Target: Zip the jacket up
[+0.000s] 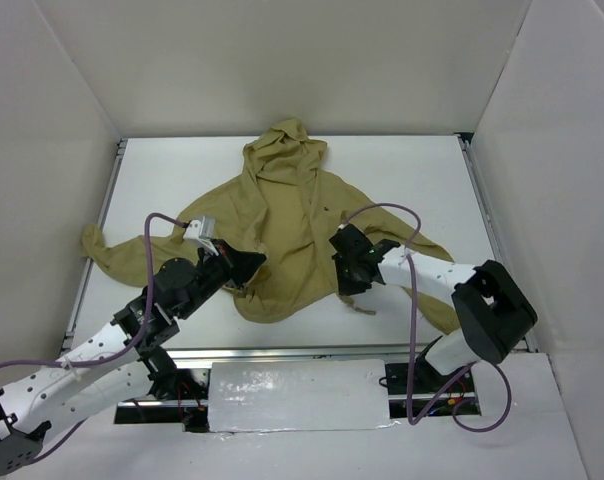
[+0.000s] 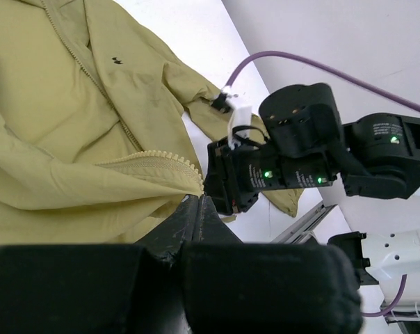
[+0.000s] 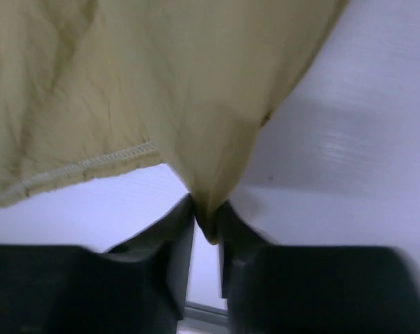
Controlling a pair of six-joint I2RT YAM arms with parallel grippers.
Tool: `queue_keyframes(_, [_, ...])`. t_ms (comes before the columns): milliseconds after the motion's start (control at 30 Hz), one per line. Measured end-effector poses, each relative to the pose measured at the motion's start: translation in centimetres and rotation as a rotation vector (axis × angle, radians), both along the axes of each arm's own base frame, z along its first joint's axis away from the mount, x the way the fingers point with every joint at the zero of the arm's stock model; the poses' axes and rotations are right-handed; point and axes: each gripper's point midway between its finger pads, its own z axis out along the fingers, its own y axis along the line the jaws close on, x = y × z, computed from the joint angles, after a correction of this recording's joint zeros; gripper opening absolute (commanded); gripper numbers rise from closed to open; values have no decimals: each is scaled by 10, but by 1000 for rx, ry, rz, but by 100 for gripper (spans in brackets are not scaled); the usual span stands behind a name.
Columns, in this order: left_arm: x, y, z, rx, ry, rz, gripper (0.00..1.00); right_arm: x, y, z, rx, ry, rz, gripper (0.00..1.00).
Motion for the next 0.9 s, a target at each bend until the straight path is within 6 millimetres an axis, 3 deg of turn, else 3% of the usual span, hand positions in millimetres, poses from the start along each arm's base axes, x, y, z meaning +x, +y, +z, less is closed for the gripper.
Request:
queue_keyframes(33, [0, 0, 0, -1, 0, 0, 0, -3, 3, -2, 1, 12, 3, 9])
queue_keyframes(133, [0, 1, 0, 1, 1, 0, 0, -9, 12, -2, 29, 24, 14, 0])
queue_keyframes(333, [-1, 1, -1, 3, 3, 0, 0, -11, 41, 8, 237, -1, -48, 0])
queue_keyframes(467, [-1, 1, -1, 0, 1, 1, 0, -20, 67, 21, 550, -7, -173, 0])
queue_keyframes(567, [-1, 2, 0, -2, -1, 3, 0, -33, 79, 14, 735, 66, -261, 0])
queue_keyframes(600, [-1, 2, 1, -2, -2, 4, 0, -36, 82, 10, 773, 99, -284, 4])
queue_keyframes(633, [-1, 3, 1, -3, -3, 4, 0, -39, 86, 6, 800, 133, -304, 14])
queue_keyframes(767, [-2, 4, 2, -10, -9, 6, 0, -41, 111, 6, 939, 224, -320, 28])
queue_keyframes(900, [-2, 5, -6, 2, 2, 7, 0, -47, 127, 16, 1041, 256, -279, 57])
